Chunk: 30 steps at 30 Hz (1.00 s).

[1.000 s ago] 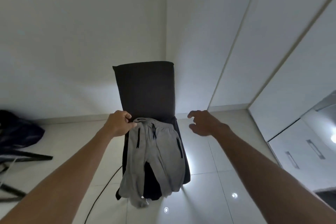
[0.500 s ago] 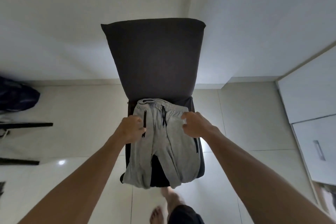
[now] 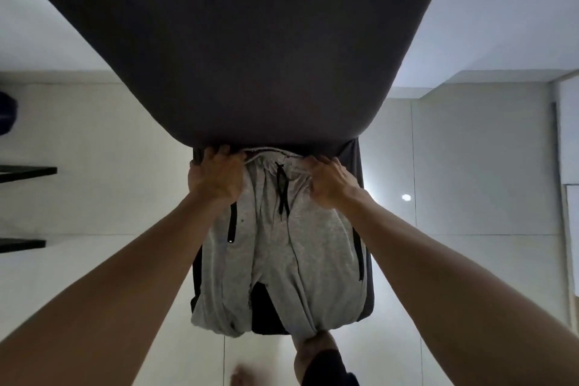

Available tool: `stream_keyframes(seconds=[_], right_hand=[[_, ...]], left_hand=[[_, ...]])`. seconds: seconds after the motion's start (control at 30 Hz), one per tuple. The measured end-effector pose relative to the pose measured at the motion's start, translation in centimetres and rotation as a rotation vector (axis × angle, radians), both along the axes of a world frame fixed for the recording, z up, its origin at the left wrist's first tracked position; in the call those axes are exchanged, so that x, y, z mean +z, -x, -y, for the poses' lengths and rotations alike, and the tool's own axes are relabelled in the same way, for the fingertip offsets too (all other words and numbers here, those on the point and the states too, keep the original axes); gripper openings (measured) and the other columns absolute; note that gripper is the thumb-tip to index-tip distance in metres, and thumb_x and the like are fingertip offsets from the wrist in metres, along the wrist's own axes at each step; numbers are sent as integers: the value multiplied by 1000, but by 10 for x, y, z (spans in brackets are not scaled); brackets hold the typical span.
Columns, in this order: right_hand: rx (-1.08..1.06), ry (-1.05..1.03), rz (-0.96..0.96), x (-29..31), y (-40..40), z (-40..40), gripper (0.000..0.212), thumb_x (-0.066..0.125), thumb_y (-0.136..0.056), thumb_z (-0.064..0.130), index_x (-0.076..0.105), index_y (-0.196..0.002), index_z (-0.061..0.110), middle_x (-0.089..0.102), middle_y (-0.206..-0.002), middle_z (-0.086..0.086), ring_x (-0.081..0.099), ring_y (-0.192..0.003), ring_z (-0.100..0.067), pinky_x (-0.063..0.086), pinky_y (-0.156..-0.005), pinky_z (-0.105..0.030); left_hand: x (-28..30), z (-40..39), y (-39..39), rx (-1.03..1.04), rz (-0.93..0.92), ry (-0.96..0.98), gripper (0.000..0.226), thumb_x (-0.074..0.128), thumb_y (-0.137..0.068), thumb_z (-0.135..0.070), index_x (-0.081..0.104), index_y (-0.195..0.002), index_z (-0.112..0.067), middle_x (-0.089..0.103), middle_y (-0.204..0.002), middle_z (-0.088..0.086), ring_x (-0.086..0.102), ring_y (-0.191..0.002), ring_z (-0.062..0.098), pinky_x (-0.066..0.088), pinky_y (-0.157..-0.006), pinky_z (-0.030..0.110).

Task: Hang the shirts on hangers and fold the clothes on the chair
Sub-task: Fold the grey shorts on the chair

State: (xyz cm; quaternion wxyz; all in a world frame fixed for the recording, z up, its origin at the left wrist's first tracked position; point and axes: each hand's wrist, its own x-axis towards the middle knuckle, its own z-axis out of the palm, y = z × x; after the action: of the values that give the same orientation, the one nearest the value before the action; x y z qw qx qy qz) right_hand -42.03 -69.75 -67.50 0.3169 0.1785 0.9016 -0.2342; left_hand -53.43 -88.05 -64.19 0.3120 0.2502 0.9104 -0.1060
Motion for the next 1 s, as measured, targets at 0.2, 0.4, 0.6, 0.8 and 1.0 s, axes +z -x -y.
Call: stream_keyframes(seconds=[0.2, 0.4, 0.6, 0.8, 1.0], right_hand=[[21, -27, -1, -26, 7, -8, 52, 64, -88, 21, 41, -134, 20, 52, -137, -7, 41, -130, -32, 47, -96, -47], [120, -34, 11, 1, -14, 1, 28, 52, -96, 33, 52, -122, 21, 60, -121, -4, 46, -126, -28, 47, -90, -43], [121, -8, -36, 48, -56, 39, 54, 57, -88, 56, 43, -129, 25, 61, -116, -6, 55, -116, -29, 42, -86, -38], [-13, 66, -146, 132, -122, 110, 6, 48, -88, 26, 45, -93, 23, 59, -86, -6, 59, -83, -31, 40, -64, -35], [-46, -5, -460, 274, -229, 181, 3, 42, -99, 23, 44, -97, 23, 61, -75, -2, 59, -64, -24, 48, -59, -41]], left_hand=[[-25, 2, 1, 31, -118, -53, 42, 51, -93, -6, 55, -133, -18, 55, -136, 10, 47, -129, 37, 38, -108, 50], [6, 11, -6, 162, 35, -345, 9, 61, -87, -8, 66, -94, -10, 66, -96, 12, 63, -87, 32, 50, -72, 38], [86, 44, -26, 236, 259, -608, 21, 88, -68, -20, 69, -68, -10, 62, -61, -2, 53, -53, 9, 43, -49, 14], [203, 112, -84, 306, 436, -810, 23, 93, -62, -15, 70, -63, -12, 66, -64, 1, 64, -61, 13, 52, -56, 27], [316, 236, -180, 237, 215, -853, 26, 92, -58, -15, 67, -56, -15, 64, -65, 6, 62, -66, 19, 50, -57, 29]])
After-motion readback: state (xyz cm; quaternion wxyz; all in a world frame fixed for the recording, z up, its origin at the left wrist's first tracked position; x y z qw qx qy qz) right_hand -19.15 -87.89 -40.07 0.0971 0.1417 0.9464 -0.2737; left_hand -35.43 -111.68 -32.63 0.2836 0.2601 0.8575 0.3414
